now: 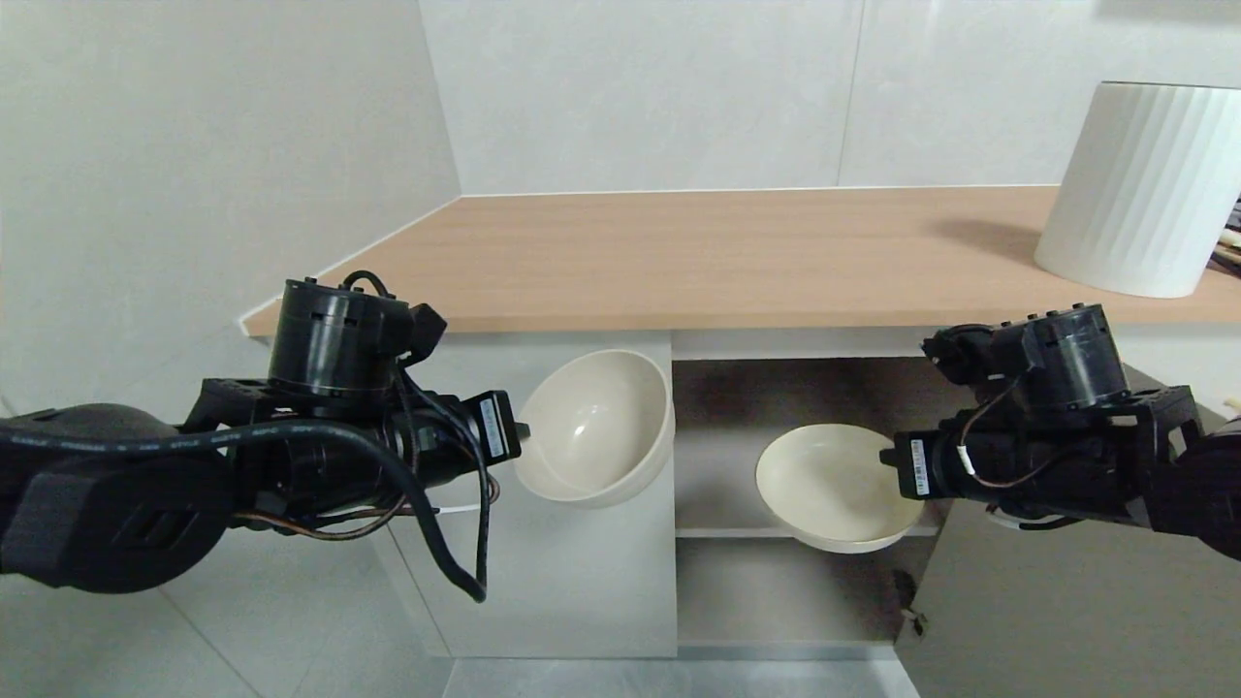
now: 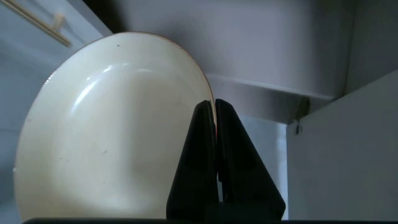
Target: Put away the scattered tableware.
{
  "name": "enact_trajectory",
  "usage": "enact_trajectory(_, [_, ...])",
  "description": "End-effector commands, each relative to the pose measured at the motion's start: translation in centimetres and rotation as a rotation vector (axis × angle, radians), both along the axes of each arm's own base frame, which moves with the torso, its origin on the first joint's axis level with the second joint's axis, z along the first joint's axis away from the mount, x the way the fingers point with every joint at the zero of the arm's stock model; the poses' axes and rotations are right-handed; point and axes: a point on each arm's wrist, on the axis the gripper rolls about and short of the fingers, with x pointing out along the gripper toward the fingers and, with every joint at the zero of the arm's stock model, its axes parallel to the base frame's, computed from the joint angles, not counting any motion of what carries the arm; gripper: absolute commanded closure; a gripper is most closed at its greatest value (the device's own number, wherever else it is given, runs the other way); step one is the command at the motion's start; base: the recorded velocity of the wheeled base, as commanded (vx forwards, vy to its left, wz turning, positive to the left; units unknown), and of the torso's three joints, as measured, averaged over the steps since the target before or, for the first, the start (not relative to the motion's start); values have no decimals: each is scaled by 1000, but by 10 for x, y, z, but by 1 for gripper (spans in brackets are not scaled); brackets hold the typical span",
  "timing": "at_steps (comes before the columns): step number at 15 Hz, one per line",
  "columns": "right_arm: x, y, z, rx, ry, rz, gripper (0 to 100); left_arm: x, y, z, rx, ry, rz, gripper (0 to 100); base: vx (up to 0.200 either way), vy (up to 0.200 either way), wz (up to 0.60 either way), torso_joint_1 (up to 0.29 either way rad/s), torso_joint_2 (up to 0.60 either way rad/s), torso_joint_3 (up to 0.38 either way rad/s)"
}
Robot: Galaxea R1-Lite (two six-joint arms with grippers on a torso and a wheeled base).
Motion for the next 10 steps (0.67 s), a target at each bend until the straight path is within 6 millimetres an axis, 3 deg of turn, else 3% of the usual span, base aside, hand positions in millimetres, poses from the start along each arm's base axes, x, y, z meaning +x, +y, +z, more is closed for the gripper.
enact_trajectory(1, [1,1,-2,0,-1,2,100,0,0,0,-1,1,1,100,0,0,0,-129,442,315])
enact_trajectory(4, [2,1,-7,-14,-21,13,100,0,0,0,0,1,1,100,0,0,0,-76,300,219])
enact_trajectory(10, [13,6,-24,-21,-12,16,100,0,-1,0,0,1,-2,100,0,0,0,-6,25,15])
